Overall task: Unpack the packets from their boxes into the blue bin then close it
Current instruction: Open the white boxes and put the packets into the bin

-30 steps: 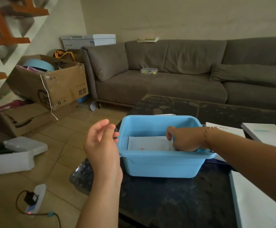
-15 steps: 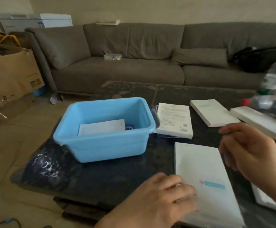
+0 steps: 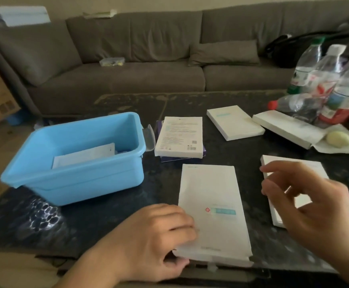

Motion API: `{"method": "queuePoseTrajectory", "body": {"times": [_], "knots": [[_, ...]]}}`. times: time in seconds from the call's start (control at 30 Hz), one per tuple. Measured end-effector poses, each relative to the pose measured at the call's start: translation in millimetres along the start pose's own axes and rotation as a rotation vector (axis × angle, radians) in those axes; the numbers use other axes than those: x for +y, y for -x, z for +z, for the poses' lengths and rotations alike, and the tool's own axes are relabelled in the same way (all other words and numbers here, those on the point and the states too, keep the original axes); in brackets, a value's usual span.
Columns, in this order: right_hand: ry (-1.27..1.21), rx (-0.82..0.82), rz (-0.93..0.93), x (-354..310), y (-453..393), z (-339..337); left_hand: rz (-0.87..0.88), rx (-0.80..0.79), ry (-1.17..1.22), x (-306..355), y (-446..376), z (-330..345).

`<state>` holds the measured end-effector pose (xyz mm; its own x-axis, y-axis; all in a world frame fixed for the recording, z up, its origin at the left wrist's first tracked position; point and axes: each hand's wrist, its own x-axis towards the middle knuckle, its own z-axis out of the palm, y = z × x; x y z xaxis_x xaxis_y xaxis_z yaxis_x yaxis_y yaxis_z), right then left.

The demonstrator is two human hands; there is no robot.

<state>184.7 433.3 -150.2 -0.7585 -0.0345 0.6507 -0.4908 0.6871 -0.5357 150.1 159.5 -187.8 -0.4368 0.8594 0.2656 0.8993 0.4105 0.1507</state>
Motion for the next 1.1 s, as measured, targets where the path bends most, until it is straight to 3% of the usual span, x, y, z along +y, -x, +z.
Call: {"method": "queuePoseTrajectory", "body": {"times": [0.13, 0.37, 0.47, 0.73, 0.93, 1.1], "knots": [[0.070, 0.094, -0.128, -2, 3, -5, -0.010, 0.190, 0.046, 1, -2, 2], [0.313, 0.042, -0.466, -20, 14, 6, -0.364, 0.593, 0.363, 4, -29, -21], [0.400, -0.036, -0.447, -18, 10, 21, -0.410, 0.623, 0.455, 6, -39, -26], [0.526, -0.040, -0.387, -26, 10, 30, -0.486, 0.703, 0.541, 8, -50, -26], [0.734, -0.118, -0.223, -18, 10, 42, -0.467, 0.690, 0.560, 8, -50, -26], [0.736, -0.110, -0.279, -13, 12, 46, -0.465, 0.679, 0.526, 8, -50, -24]]}}
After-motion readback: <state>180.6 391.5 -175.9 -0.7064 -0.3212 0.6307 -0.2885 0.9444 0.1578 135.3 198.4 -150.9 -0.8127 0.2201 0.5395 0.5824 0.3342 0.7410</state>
